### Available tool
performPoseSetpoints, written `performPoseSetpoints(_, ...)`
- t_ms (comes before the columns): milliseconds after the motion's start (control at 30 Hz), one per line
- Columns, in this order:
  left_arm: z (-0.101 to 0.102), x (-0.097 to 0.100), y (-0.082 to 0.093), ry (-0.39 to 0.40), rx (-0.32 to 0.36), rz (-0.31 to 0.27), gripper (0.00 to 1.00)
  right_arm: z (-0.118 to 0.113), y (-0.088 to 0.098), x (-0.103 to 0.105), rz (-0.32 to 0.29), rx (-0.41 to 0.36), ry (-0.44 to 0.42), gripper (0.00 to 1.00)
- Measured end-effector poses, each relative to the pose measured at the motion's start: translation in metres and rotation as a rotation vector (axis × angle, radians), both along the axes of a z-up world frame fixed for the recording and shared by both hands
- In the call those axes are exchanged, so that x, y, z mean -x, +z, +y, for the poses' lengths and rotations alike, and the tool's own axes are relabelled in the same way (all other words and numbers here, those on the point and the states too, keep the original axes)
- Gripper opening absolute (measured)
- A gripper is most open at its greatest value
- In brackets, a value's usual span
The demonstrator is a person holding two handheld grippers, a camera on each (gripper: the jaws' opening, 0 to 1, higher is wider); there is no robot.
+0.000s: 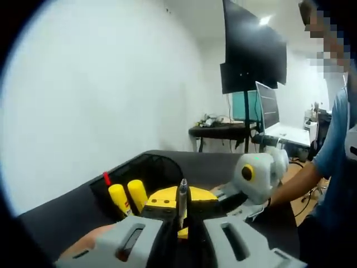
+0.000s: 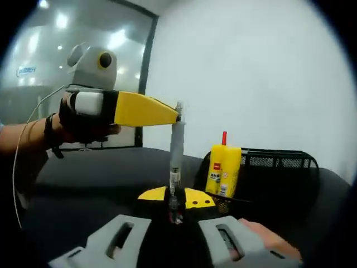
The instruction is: Pick up pens and glue sticks and place them into the holder.
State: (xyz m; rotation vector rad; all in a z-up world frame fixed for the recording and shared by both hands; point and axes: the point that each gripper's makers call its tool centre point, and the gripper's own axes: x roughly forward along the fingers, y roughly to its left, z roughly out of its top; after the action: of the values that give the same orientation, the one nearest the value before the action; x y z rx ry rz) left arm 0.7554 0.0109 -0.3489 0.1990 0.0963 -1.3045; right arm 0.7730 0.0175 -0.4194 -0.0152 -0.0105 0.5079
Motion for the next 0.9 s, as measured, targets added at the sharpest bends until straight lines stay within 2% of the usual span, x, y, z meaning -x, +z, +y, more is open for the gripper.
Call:
performPoseSetpoints(33, 0.0, -0.001, -0.002, 0.001, 0.005, 0.002, 0.03, -0.001, -0.001, 0.002, 0.02, -0.024, 0.009, 0.05)
performPoseSetpoints(200, -0.001, 0.0, -0.003, 0.012, 0.073, 0.024, 0.05, -0.003, 0.0, 0.005, 0.009, -0.01, 0.002, 0.05)
performPoseSetpoints(400, -0.001, 0.004, -0.013, 0.026, 0.103, 0.042, 0.11, -0.002, -0.001, 0.006, 0.004, 0.016, -0.004, 0.05)
performPoseSetpoints(700, 0.003, 0.008, -0.027, 0.062, 0.169, 0.071, 0.11, 0.01, 0.0, 0.011, -0.018, 0.064, 0.023, 0.05)
performPoseSetpoints(900, 0.005, 0.007, -0.035, 0.07, 0.182, 0.087, 0.11, 0.014, 0.0, 0.013, -0.03, 0.074, 0.032, 0.05)
